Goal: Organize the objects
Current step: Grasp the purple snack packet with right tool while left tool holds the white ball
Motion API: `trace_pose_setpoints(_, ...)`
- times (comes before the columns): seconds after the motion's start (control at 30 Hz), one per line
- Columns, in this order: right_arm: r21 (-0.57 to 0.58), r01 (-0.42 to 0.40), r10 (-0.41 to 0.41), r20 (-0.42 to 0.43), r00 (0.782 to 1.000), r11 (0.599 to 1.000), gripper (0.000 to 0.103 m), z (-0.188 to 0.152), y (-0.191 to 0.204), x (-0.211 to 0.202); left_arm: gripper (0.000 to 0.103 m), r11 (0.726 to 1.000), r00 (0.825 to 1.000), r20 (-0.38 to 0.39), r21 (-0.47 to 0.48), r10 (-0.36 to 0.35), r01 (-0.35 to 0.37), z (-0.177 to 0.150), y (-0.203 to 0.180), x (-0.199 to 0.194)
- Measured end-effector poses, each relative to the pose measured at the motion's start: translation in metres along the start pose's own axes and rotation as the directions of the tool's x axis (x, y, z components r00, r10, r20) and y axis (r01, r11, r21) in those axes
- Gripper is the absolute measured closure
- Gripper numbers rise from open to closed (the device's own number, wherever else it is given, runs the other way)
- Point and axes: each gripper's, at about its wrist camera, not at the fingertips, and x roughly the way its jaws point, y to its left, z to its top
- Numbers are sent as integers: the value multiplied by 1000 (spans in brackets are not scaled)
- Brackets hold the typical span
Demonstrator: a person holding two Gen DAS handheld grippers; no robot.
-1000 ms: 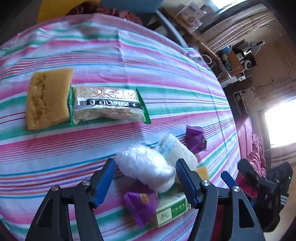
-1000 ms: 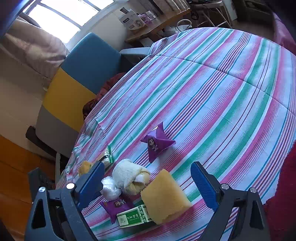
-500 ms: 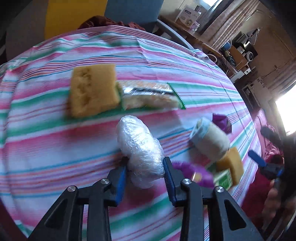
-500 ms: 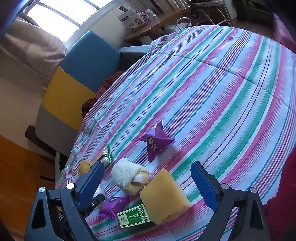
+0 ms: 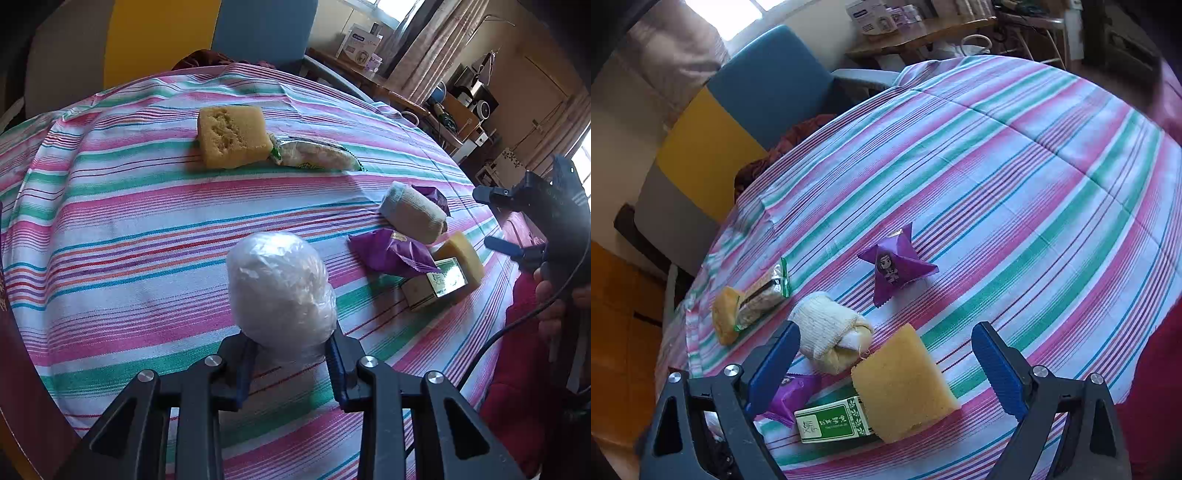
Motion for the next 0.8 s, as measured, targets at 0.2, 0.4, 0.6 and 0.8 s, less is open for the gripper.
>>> trace_pose_setpoints(0.2, -203, 161, -160, 25, 987, 966, 12, 33, 25, 16, 71, 1000, 1000, 13, 15, 17, -17, -2, -2, 3)
trace_pose_setpoints(0.4, -275, 227, -258, -81, 963, 934, 43, 50, 23, 73, 71, 1000, 1000, 21, -5, -15, 15, -3, 5, 1)
trace_pose_setpoints(0.6, -330, 248, -293, -93, 952, 911, 68, 45, 22, 93, 71, 1000, 999, 37, -8, -7, 8, -6, 3, 1)
trace_pose_setpoints(0.8, -310, 221, -265, -105, 959, 924, 65, 45, 13, 93, 71, 1000, 999, 52, 7, -2, 2, -8, 2, 1)
